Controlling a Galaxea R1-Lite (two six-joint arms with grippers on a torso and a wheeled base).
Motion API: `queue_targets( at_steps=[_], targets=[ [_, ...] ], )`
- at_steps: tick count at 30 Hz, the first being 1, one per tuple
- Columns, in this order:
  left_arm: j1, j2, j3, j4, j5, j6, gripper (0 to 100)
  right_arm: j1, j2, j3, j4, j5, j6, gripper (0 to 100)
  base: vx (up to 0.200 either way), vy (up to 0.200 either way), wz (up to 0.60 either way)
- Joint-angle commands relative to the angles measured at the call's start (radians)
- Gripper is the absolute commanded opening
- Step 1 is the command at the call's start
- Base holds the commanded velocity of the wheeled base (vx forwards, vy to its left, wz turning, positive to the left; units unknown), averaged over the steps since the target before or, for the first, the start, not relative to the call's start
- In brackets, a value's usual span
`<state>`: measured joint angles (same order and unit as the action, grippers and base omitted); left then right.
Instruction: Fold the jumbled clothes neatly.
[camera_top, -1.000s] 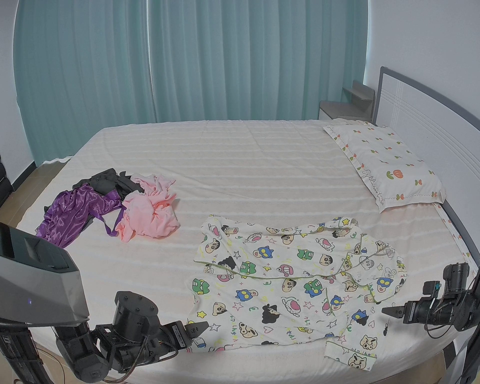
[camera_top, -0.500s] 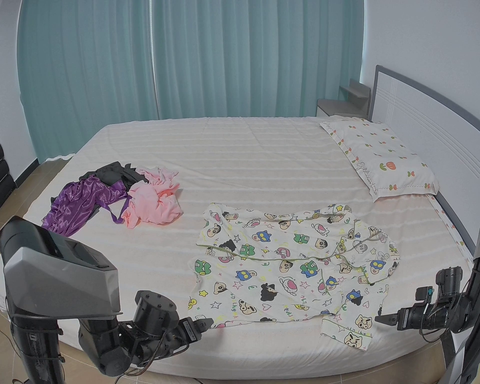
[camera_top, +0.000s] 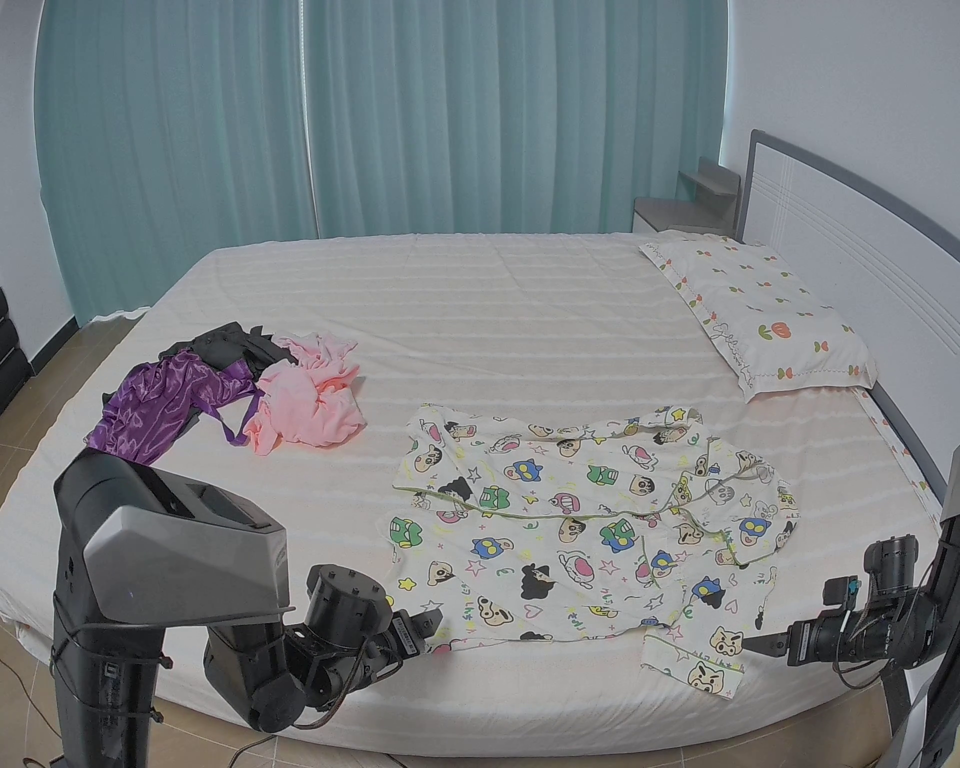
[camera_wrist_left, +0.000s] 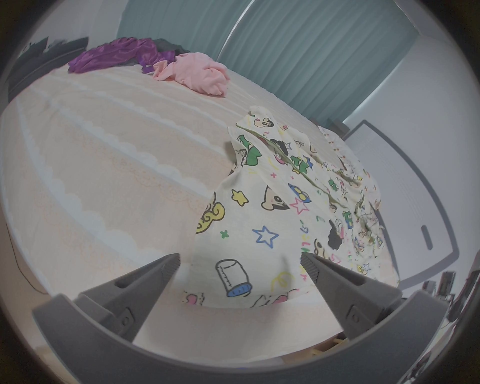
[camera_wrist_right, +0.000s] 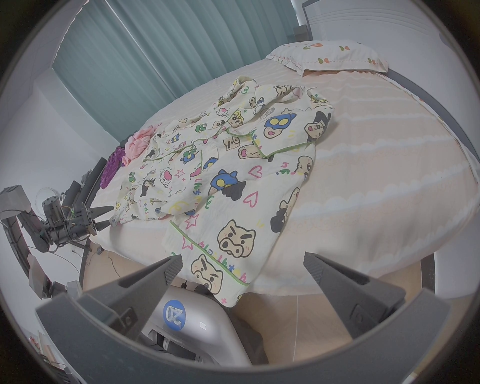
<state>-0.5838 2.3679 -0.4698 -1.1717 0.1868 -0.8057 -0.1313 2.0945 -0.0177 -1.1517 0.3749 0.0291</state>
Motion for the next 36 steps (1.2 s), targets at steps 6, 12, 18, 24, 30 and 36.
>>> queue_targets(
  at_steps=[6, 12, 18, 24, 30, 36],
  targets=[
    [-0.007, 0.042, -0.015, -0.003, 0.020, 0.022, 0, 0.084, 0.056, 0.018, -0.048, -0.108, 0.003, 100, 0.000, 0.000, 0.00],
    [-0.001, 0.037, -0.013, -0.045, 0.034, -0.009, 0, 0.205, 0.130, 0.018, -0.120, -0.271, 0.028, 100, 0.000, 0.000, 0.00],
    [0.009, 0.036, -0.007, -0.089, 0.083, -0.021, 0, 0.344, 0.134, 0.018, -0.118, -0.383, 0.143, 100, 0.000, 0.000, 0.00],
    [0.010, 0.030, 0.011, -0.111, 0.086, -0.023, 0, 0.409, 0.162, 0.018, -0.120, -0.488, 0.213, 100, 0.000, 0.000, 0.00],
    [0.010, 0.030, 0.030, -0.111, 0.088, -0.026, 0, 0.424, 0.179, 0.018, -0.112, -0.536, 0.215, 100, 0.000, 0.000, 0.00],
    [0.010, 0.016, 0.057, -0.112, 0.089, -0.030, 0, 0.398, 0.194, 0.018, -0.092, -0.594, 0.291, 100, 0.000, 0.000, 0.00]
  ],
)
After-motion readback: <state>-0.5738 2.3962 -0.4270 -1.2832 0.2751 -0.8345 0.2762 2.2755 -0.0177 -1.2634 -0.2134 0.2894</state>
